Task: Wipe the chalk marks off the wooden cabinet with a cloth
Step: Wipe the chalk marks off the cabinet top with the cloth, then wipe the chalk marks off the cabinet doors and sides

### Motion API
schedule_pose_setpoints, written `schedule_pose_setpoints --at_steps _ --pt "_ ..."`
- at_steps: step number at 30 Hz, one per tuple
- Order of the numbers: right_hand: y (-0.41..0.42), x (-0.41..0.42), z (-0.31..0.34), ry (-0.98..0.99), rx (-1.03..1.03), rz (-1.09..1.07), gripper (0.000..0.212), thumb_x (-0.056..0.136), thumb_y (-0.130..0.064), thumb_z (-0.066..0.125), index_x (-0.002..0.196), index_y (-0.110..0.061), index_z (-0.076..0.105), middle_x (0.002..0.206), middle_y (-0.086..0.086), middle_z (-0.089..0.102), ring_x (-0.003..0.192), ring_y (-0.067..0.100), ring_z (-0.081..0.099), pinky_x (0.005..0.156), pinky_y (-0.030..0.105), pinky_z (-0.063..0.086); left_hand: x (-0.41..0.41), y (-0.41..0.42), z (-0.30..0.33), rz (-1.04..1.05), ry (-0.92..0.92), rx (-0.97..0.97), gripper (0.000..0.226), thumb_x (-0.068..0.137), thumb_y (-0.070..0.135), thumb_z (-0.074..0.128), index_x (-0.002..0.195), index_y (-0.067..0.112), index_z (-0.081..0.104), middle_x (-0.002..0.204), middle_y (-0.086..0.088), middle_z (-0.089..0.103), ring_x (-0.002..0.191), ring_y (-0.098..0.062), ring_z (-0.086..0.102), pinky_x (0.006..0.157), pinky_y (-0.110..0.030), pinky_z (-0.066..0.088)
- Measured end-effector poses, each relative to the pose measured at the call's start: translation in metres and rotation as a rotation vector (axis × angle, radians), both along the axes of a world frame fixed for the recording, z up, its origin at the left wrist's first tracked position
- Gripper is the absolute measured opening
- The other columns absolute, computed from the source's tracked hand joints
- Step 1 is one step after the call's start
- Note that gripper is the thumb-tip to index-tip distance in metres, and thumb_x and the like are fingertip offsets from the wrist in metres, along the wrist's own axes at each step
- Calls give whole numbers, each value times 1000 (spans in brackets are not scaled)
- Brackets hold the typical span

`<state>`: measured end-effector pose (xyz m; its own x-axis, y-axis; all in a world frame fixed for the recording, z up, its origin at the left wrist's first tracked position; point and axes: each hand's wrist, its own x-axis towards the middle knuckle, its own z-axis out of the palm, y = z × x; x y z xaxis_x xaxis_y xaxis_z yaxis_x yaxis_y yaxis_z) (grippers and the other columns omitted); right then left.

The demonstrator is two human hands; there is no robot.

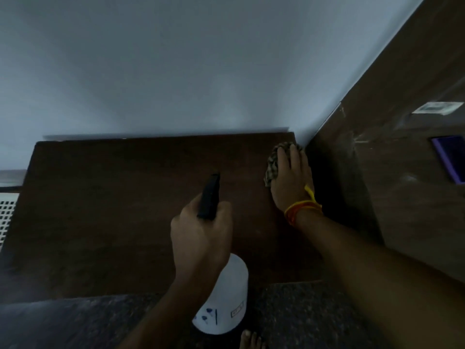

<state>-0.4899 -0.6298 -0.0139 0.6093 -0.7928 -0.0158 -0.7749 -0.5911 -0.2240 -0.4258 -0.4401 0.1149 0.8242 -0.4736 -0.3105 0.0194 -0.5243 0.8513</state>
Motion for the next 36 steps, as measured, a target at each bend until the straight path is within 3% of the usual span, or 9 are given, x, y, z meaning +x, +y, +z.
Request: schedule_pose_setpoints --at_steps 4,9,14,19,24,29,31,33,36 --pt "-28 20 1 27 12 44 64 86 -19 52 145 -10 27 153 19 20 140 41 16 114 50 19 -1 4 -6 14 21 22 16 90 18 53 81 5 56 71 -30 59 61 -42 57 59 -59 54" --pt "-27 21 3 23 9 48 66 86 -18 54 145 -11 27 152 19 20 140 41 16 114 50 20 -2 8 -9 33 25 35 20 88 19 53 79 2 54 61 -17 52 54 -29 48 55 -58 53" --pt "8 -4 3 22 -8 44 64 85 -17 54 143 -9 31 150 21 27 137 43 22 113 50 22 -4 19 -2 53 4 24 18 89 16 53 81 0 54 67 -31 55 56 -37 54 53 -57 52" --pt "53 -27 5 48 18 35 70 80 -16 59 144 -10 30 150 20 26 138 41 21 113 51 24 -14 46 -4 24 0 -13 17 90 16 53 80 3 55 65 -22 55 56 -32 52 54 -55 53" --pt "119 -53 11 50 52 16 69 81 -16 57 144 -11 30 152 17 23 140 39 18 111 51 22 -30 91 -10 4 -60 -51 33 88 13 55 58 16 40 46 2 37 44 -13 35 42 -29 32" --pt "174 -72 14 92 83 32 70 85 -17 54 147 -14 21 155 15 15 142 36 10 113 49 17 -53 145 -15 -27 -100 -155 31 87 19 56 64 2 45 56 -23 48 48 -22 39 46 -33 30" --pt "184 -74 15 85 89 23 67 89 -18 51 148 -14 19 156 14 12 143 35 7 114 48 15 -63 165 -19 -12 -107 -183 29 88 17 57 69 -3 49 58 -25 49 47 -22 39 46 -33 30" --pt "188 -76 16 78 111 23 65 91 -18 48 148 -15 17 157 13 8 143 34 4 115 48 13 -72 182 -26 12 -93 -209 30 90 15 58 66 1 50 54 -22 46 46 -23 39 45 -33 30" --pt "187 -76 16 79 131 39 63 93 -17 48 148 -15 16 157 13 7 144 35 3 116 49 13 -83 205 -42 57 -56 -200 31 92 13 59 62 15 51 47 1 43 45 -20 38 43 -33 31"
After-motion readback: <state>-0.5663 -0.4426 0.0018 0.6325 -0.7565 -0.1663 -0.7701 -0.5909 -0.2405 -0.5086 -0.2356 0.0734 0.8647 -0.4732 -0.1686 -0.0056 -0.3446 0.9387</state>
